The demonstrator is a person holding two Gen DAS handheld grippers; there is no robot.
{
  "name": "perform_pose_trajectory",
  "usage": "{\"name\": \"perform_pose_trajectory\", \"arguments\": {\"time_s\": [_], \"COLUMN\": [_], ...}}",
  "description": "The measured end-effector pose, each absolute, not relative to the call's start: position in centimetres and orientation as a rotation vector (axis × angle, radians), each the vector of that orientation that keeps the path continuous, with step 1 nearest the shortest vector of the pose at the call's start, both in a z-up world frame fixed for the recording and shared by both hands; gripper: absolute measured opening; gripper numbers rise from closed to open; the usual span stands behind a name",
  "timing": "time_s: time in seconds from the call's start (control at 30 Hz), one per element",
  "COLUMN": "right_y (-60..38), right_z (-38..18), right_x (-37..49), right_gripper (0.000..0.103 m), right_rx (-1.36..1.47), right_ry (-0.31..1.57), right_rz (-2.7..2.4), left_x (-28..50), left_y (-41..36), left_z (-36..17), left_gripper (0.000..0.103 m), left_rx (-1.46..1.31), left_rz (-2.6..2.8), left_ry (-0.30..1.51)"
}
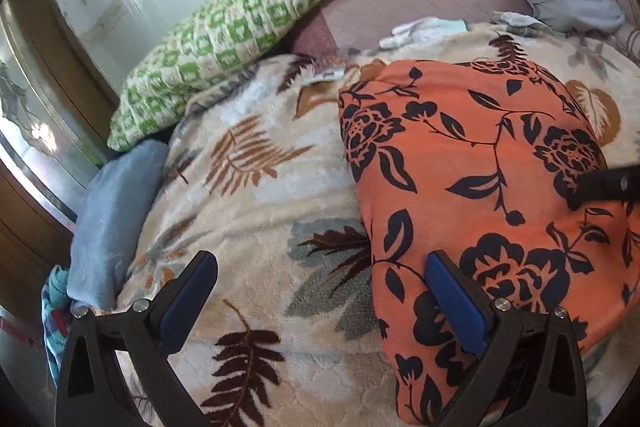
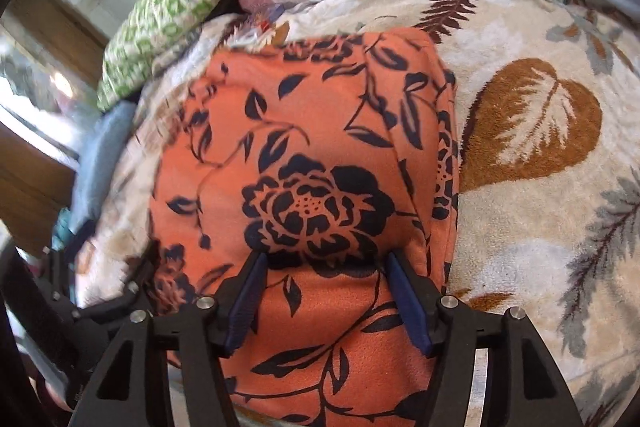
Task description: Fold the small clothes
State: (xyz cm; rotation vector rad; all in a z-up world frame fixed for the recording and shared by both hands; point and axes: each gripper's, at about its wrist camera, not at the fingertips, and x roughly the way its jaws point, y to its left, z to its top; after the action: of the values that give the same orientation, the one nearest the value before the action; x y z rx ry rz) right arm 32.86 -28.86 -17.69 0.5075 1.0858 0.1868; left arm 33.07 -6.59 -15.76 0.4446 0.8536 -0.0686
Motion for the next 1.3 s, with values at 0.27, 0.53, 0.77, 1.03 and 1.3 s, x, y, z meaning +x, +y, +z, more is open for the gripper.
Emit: {"name": "perform_pose_trajectory", "arguments": {"time_s": [0.27,0.53,0.77,1.03,1.3], "right_y": [-30.3,-30.4,-30.1,-28.9,-27.9], "right_z": [-15.1,-16.9,-12.7,-7.7,-4.7], "right_x": [37.2,38.5,32.2,21.3,13.6], "right_gripper": [0.066,0.066,0.066,0.066,0.066], "right_rx": [0.527,0.499,0.479,0.400,0.394], "right_ry": [0.914,0.978,0.863,0.728,0.705], "right_rz": [0.159,0.134,0.134,0.076,0.077], "left_x": [35.6,37.6,33.2,24.6,17.1], "left_y": [-6.6,-8.8,-7.9,-5.5,-4.1], "left_z": [-12.7,-16.6,-12.8,-6.3,-0.1], "left_gripper": [0.103,0.103,0.103,0.103,0.103], "left_rx": [0.311,0.366,0.353,0.245,0.196], "left_rz": [-0.050,-0.043,-0.032,-0.033,-0.032], "left_ry": [0.800,0.898,0.816,0.731,0.622]}}
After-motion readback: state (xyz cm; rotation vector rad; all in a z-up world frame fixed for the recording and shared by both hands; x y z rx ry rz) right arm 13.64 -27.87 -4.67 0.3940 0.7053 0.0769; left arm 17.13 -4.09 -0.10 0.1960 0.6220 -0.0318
